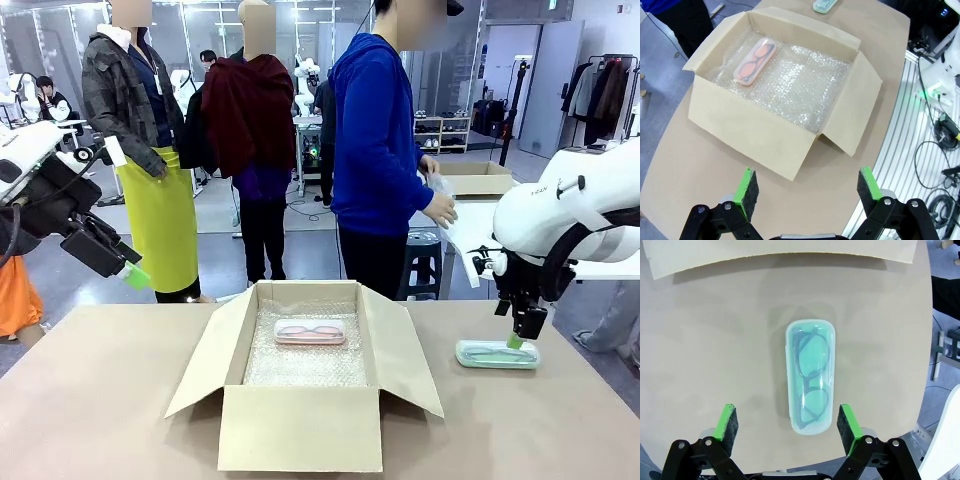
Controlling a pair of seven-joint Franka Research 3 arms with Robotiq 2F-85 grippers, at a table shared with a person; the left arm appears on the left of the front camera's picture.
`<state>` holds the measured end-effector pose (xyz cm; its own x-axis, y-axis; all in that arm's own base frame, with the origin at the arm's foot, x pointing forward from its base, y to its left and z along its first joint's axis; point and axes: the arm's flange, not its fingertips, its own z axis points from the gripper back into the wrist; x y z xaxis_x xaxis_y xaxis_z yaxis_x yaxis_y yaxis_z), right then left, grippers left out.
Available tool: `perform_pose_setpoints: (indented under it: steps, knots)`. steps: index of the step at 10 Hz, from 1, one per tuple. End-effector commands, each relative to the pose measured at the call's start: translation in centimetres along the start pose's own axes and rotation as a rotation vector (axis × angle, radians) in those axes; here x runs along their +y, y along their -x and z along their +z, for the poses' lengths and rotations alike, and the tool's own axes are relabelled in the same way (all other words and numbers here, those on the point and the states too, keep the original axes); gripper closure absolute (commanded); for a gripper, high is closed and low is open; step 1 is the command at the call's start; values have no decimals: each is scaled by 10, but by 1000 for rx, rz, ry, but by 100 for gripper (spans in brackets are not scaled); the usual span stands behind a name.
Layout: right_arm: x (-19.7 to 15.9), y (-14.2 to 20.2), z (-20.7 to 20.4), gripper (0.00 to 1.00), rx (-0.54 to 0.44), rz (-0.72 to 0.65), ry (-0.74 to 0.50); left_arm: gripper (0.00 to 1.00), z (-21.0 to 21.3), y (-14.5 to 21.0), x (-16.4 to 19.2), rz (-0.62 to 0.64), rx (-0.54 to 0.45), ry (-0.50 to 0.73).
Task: Pack the glasses set securely to prepare it for shipping.
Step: Put the Glasses case from the right side of the table into the Package Box.
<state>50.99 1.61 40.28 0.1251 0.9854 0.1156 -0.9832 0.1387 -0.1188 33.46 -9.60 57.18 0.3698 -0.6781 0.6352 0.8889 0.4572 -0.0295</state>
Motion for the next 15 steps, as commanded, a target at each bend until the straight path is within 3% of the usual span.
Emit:
perform_pose_setpoints:
  steps: [1, 2, 4, 13, 14, 15]
  knots:
    - [0, 0, 0, 0, -1, 0, 2, 0, 3, 0, 2, -14, -16, 19]
    - [-20, 4, -19, 0, 55, -5, 16, 0, 3, 0, 2, -14, -16, 19]
    - [-45, 5, -46, 0, 24, -17, 29, 0, 3, 0, 2, -14, -16, 19]
    - [-49, 11, -105, 0, 31, -23, -87, 0, 3, 0, 2, -14, -16, 19]
    - [-48, 11, -106, 3, 35, -22, -91, 0, 3, 0, 2, -14, -16, 19]
    - [-46, 13, -106, 17, 55, -23, -82, 0, 3, 0, 2, -14, -16, 19]
